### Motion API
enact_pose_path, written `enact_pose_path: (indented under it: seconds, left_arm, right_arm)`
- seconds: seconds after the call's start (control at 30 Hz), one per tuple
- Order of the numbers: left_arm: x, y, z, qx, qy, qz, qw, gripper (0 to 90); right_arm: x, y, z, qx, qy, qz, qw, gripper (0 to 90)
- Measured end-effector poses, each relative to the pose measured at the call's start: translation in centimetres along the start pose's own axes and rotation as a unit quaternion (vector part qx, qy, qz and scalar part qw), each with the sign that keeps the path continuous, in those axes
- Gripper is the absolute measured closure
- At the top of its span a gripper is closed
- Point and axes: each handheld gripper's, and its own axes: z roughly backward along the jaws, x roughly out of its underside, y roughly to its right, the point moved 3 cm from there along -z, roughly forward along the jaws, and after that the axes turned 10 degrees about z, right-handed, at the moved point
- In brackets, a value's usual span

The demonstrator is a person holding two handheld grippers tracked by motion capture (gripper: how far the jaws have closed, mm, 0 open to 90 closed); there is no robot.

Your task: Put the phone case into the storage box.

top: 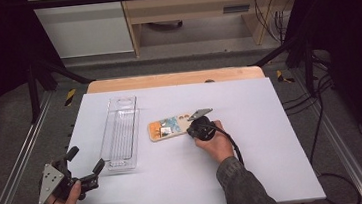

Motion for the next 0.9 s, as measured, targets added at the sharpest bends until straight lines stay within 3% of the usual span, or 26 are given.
enact_pose_path:
  seconds: [0.57, 0.9]
  left_arm:
    - [0.0, 0.0, 0.0, 0.0, -0.001, 0.001, 1.0, 0.9]
    - [0.0, 0.0, 0.0, 0.0, -0.002, 0.001, 1.0, 0.9]
  right_arm:
    - [0.0, 0.3, 0.0, 0.004, 0.008, -0.006, 0.9999, 90.0]
    - [-0.3, 0.2, 1.0, 0.006, 0.025, -0.004, 0.9996, 90.0]
